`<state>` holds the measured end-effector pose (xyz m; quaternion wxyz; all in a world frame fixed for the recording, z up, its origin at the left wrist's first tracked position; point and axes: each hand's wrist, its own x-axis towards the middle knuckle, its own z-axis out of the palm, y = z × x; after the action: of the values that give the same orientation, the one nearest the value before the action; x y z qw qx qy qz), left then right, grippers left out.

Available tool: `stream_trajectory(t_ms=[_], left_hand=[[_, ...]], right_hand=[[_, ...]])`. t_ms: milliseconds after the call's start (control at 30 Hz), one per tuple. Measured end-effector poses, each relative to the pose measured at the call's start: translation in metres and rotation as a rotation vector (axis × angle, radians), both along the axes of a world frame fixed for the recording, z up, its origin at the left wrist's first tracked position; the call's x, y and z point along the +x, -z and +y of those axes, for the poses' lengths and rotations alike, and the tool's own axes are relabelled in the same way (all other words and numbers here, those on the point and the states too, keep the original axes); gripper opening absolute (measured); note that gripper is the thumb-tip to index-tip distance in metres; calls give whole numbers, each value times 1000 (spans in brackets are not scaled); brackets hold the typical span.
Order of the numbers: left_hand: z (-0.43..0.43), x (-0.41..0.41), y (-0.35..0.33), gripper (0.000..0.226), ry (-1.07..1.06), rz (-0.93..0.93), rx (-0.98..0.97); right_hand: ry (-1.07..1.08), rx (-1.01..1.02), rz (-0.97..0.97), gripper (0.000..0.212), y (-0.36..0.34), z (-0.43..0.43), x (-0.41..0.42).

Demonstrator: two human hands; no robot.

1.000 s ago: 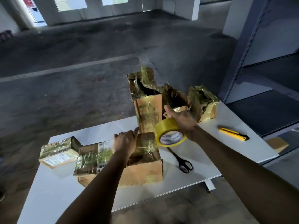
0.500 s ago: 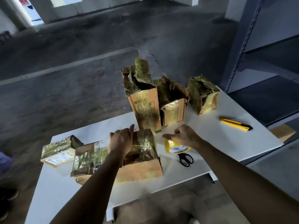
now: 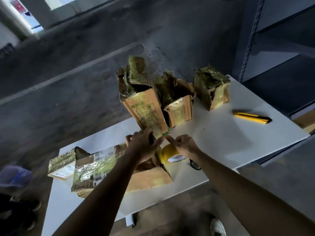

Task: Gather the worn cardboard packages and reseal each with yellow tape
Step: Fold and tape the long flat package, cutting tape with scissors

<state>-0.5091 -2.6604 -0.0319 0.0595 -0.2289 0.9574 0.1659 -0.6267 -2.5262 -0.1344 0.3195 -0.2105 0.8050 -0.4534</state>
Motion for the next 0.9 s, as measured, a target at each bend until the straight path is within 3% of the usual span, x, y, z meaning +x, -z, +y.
stream_trajectory(t_ms=[67, 200, 300, 367, 567, 767, 900], left_hand=[[7, -10, 0, 54, 5, -131, -31], [13, -23, -3, 60, -169, -249, -96], [18, -29, 2, 73, -354, -318, -104], [19, -32, 7, 75, -403, -335, -106], [28, -32, 3, 16, -435, -192, -89], [23, -29, 4, 14, -389, -162, -98], [22, -27, 0, 17, -344, -110, -116]], right_hand=[[113, -71, -98, 68, 5, 6, 2], [233, -158, -264, 61, 20, 24, 6], [237, -212, -232, 62, 23, 27, 6], [194, -152, -95, 63, 19, 26, -1], [-8, 94, -8, 54, 22, 18, 5], [3, 54, 5, 87, 28, 5, 15], [62, 30, -23, 69, 17, 10, 14]])
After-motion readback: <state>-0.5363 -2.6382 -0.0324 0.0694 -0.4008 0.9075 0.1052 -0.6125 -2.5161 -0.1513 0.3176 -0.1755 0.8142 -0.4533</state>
